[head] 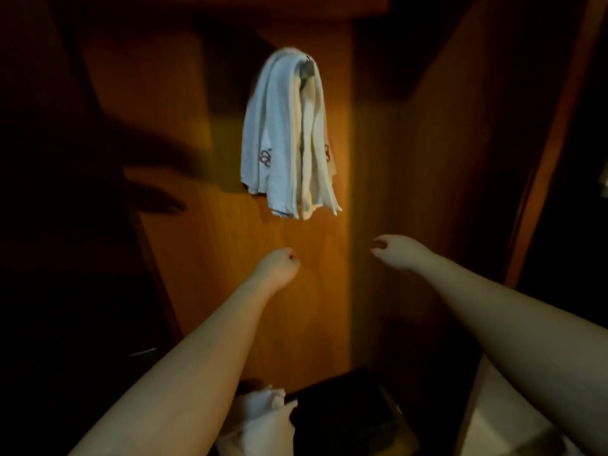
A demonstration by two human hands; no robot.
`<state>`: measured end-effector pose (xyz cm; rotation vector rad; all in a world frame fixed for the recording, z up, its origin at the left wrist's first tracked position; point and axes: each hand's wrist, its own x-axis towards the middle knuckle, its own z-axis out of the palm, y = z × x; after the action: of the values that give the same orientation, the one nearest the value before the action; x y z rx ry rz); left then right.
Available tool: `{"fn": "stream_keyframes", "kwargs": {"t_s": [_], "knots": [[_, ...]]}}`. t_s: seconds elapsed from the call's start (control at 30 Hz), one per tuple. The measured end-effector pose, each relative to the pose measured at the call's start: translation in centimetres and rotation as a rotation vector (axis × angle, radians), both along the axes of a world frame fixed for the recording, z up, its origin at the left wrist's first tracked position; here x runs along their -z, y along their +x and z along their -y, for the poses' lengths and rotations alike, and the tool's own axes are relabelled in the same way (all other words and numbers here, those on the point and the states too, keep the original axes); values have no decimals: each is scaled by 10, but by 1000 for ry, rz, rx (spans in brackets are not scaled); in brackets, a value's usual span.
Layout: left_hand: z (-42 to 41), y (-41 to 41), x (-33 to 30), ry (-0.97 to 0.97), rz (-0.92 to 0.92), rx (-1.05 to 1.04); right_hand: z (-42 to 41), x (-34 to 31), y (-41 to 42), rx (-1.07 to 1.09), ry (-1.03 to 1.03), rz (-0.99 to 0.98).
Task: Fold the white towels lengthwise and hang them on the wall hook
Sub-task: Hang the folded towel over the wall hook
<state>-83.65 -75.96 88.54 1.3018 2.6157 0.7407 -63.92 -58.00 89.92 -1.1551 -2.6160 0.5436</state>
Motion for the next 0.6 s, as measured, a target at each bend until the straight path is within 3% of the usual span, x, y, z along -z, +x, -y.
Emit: {"fn": "stream_keyframes", "kwargs": {"t_s": [0.13, 0.33, 0.6], "knots": [[18, 40, 45, -112, -24, 167, 44, 47, 57, 48, -29, 77], [68, 103, 131, -190, 153, 365, 127, 140, 139, 203, -151, 160], [124, 191, 247, -443, 169, 689, 242, 272, 258, 406, -322, 290]]}}
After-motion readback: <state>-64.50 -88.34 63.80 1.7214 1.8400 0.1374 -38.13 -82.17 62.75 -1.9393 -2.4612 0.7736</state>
